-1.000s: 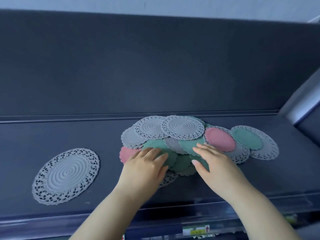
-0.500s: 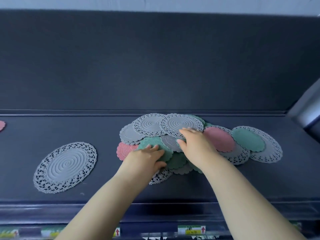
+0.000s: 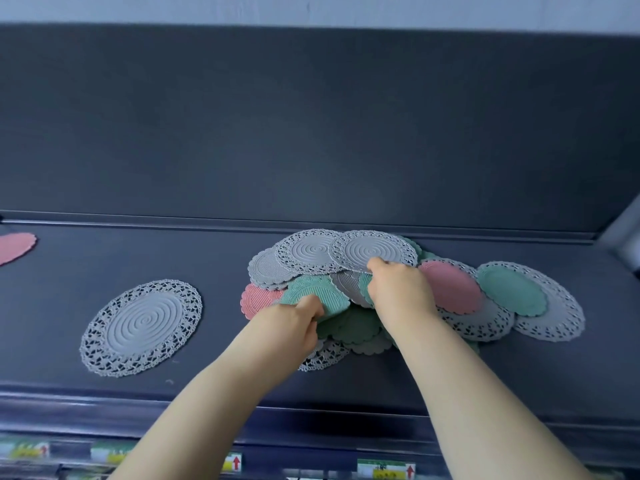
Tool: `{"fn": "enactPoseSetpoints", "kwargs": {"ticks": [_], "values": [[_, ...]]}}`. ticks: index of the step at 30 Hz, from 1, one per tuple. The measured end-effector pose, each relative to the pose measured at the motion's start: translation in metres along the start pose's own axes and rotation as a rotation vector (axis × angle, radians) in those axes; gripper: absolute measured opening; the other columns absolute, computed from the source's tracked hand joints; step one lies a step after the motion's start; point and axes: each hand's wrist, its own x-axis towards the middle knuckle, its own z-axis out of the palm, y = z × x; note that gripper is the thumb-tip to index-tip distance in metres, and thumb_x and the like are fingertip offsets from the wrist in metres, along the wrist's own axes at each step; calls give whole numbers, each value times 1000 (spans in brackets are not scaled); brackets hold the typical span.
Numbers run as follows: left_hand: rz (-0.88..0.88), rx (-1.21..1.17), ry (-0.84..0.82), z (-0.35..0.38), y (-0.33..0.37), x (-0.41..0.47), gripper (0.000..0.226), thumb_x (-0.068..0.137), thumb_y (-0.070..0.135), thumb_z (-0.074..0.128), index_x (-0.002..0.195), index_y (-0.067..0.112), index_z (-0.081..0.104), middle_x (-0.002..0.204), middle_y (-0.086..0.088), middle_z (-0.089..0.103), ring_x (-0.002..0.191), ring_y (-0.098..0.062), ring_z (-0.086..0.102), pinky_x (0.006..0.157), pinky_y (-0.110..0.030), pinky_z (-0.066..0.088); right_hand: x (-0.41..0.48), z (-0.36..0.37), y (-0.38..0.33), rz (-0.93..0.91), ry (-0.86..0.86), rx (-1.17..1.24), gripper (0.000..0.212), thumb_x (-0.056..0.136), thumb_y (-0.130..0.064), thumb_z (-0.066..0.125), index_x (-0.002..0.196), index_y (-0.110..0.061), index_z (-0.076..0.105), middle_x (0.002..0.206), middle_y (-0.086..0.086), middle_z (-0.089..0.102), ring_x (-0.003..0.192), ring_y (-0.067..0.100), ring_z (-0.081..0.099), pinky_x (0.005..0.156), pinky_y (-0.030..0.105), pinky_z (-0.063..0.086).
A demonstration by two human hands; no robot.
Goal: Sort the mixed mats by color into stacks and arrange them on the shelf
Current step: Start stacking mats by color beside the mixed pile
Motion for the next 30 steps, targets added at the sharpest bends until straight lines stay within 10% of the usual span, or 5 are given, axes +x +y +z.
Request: {"fn": "enactPoseSetpoints", "kwargs": {"ticks": [7,13,16,21,30], "values": [[18,-24,322,-21,-11,-20,31,72,9,54,95,30,59,75,12,68,60,-16,63,44,-20,43,-6,-11,15,153,189,432,22,95,-27,42,96,-20,62,56,-5,51,53,19,45,46,28,28],[-77,-148,536,-47,-43,-29,39,81,5,49,111,28,57,90,2,69,63,-26,60,49,-32,49,-13,-31,-42,81,392,794,14,91,-18,50,77,-14,47,58,-7,43,52,7,39,51,10,32],[-169,-184,583,-55,-72,-40,37,84,13,40,113,29,56,89,2,68,64,-25,55,54,-34,49,-15,-39,-77,109,343,899,9,93,-19,47,85,-18,43,63,-11,45,57,3,43,52,23,29],[-283,-123,639,-77,-141,-70,34,89,6,46,114,24,60,87,4,69,61,-27,55,52,-33,48,-20,-45,-157,77,281,984,7,94,-20,43,87,-19,41,58,-6,48,51,5,49,48,13,37],[-349,-228,597,-105,-270,-129,32,91,4,49,116,20,62,95,2,68,67,-22,49,59,-28,38,-47,-20,-301,-146,123,755,11,91,-20,47,84,-22,40,61,0,53,52,19,48,51,40,39]]}}
